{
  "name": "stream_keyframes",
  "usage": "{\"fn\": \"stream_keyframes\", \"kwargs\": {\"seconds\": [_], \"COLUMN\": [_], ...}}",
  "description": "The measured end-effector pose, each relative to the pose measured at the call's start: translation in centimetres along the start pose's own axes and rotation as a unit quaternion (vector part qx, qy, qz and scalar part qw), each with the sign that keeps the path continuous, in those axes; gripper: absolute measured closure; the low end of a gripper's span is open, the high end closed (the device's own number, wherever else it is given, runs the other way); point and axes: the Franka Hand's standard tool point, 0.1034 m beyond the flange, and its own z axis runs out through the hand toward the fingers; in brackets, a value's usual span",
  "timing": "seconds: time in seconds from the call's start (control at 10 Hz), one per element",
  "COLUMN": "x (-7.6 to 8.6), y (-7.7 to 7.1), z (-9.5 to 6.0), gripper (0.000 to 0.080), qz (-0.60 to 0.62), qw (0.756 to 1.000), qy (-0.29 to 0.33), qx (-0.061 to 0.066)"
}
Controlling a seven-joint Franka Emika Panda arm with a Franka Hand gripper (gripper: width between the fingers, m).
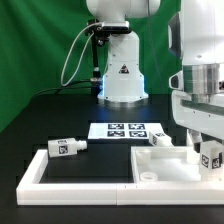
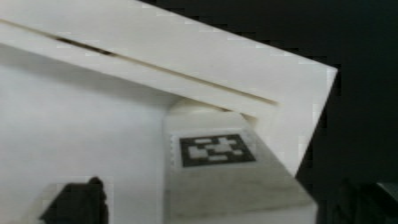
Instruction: Assemble one leg
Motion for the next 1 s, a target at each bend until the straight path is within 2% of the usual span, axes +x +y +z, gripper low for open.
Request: {"fn": "stream_keyframes", "kwargs": {"seconds": [0.1,0.2,0.3,0.4,0.5,0.6,0.7,0.8,0.9,1.0], "x": [0.0,0.0,-0.1,-0.4,-1.1,-1.4,-1.7,-2.1,-2.4,-2.2], "y": [0.0,0.0,0.0,0.2,0.2,-0.3,-0.2,-0.4,-0.3,-0.1], "z": [0.0,0.1,0.1,0.1,0.0,-0.3,-0.1,-0.3,-0.6,-0.4], "gripper": [0.0154,0.0151,0.0150,0.0150,0.0150,0.0150,0.0150,0.0150,0.0150,0.0150], "qz": [0.000,0.004,0.048,-0.009,-0.077,-0.179,-0.247,-0.261,-0.280,-0.316], "qw": [1.000,1.000,0.999,1.000,0.997,0.984,0.968,0.965,0.960,0.949], "qy": [0.000,0.001,-0.002,-0.002,-0.009,-0.014,-0.022,-0.018,-0.001,-0.004], "qx": [0.000,0.006,0.006,-0.004,-0.022,-0.022,-0.027,-0.019,-0.001,-0.005]}}
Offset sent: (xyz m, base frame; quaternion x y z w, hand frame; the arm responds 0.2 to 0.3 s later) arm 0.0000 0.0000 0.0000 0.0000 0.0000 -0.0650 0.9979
